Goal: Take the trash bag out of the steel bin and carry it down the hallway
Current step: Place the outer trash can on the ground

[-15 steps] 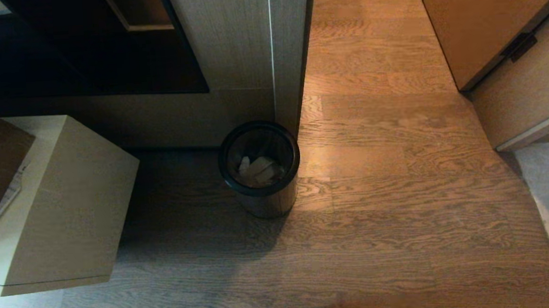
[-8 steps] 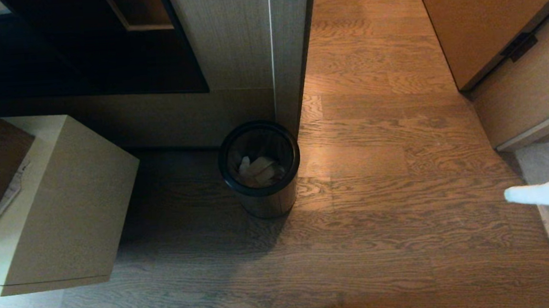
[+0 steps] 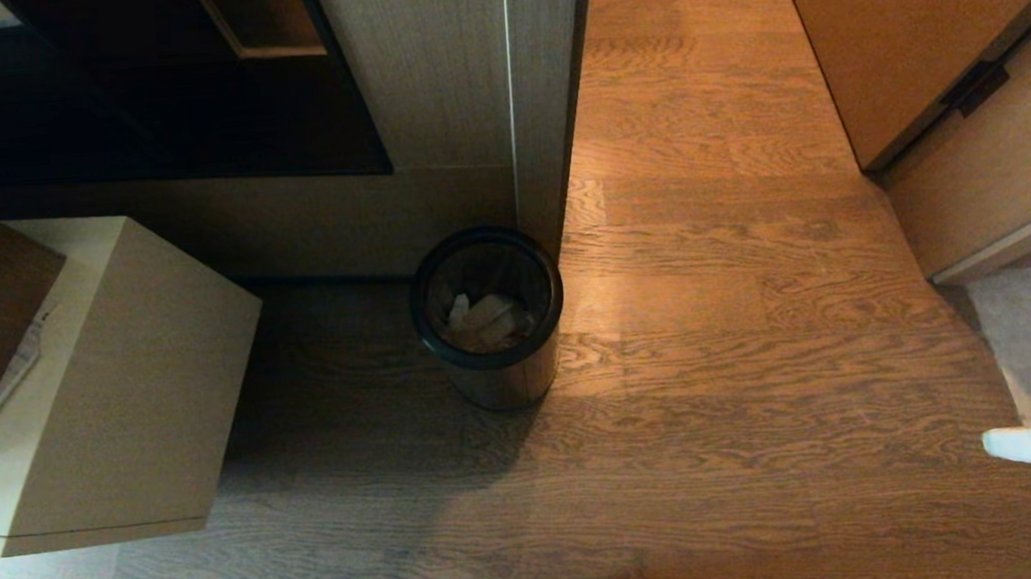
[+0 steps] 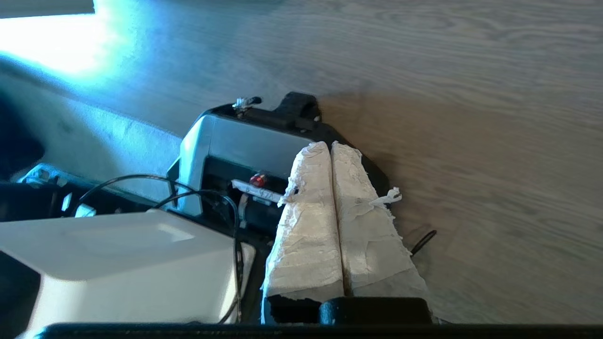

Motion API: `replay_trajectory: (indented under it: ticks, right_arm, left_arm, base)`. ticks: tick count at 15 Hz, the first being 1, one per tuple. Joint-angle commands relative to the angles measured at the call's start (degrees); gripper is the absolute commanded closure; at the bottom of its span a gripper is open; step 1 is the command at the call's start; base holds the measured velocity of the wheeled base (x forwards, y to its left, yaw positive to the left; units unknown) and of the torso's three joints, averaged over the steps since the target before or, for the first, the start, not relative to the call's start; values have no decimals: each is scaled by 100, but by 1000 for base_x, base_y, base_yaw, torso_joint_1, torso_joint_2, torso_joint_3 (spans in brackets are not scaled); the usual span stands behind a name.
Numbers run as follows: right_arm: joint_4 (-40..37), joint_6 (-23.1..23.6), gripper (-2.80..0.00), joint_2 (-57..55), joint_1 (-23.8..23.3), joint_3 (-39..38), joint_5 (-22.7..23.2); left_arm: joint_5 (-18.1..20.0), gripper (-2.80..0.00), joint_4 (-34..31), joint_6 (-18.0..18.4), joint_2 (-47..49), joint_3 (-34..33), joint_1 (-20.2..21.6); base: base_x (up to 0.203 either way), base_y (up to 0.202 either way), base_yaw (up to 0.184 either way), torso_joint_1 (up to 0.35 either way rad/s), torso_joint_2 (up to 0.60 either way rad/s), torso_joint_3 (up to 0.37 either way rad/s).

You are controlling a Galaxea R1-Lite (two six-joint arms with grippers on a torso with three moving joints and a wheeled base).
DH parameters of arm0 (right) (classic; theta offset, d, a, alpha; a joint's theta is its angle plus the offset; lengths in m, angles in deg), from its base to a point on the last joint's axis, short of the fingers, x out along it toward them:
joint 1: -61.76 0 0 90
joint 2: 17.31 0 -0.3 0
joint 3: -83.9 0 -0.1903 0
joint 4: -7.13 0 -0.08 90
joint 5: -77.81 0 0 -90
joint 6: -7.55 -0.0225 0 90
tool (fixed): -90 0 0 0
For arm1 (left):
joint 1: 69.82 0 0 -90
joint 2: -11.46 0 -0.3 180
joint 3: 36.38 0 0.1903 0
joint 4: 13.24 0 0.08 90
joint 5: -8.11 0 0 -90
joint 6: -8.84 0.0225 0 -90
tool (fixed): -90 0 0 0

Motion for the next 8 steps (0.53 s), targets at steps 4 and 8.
replay_trajectory:
  ticks: [4,8]
  right_arm:
    - [-247,43,0,1730,-340,-647,-183]
    - [-388,412,0,3921,-1094,-1882,-730]
  left_arm:
    - [-2,0,4,-2,-2,-68,0]
    - [-2,0,4,-2,-2,-62,0]
  base:
    - [0,0,0,0,0,0]
    - [0,0,0,0,0,0]
